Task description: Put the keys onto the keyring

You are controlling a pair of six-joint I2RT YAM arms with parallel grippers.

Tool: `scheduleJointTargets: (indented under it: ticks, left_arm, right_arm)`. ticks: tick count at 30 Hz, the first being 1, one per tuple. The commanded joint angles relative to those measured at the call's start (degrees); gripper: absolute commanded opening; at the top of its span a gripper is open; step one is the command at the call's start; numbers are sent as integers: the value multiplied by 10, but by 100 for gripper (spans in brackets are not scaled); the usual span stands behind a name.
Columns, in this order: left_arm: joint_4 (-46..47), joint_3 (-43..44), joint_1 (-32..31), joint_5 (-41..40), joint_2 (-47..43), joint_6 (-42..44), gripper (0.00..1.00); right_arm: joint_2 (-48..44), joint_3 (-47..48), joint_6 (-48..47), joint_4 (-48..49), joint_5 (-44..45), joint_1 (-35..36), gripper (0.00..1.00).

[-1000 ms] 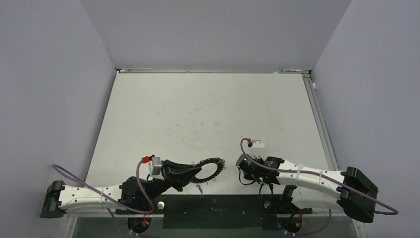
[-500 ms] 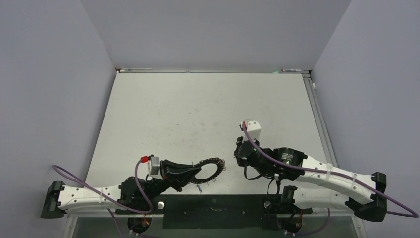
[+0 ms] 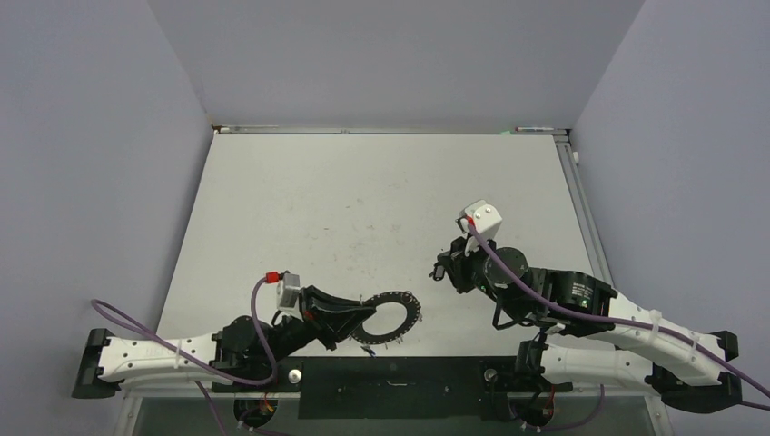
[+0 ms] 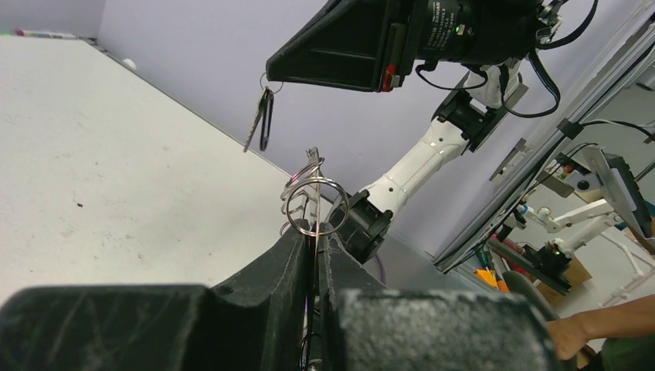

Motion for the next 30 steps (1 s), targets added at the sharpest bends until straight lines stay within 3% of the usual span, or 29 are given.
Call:
scheduleJointTargets:
  ticks: [1, 10, 16, 20, 30]
  left_arm:
    - [-51, 62, 0, 3, 8, -69, 0]
    - [-136, 88, 0, 22, -1, -154, 0]
    - [-181, 79, 0, 13, -29, -203, 0]
    - [-152, 56, 0, 17, -46, -238, 0]
    - [-150, 30, 1, 6, -71, -370, 0]
  right_arm:
    - [13, 27, -99, 53, -55, 9, 5]
    - [30, 35, -165, 98, -84, 62, 5]
    - [65, 82, -189, 53, -69, 106, 5]
    - [77, 84, -204, 53, -69, 145, 5]
    - [123, 79, -289, 74, 43, 286, 5]
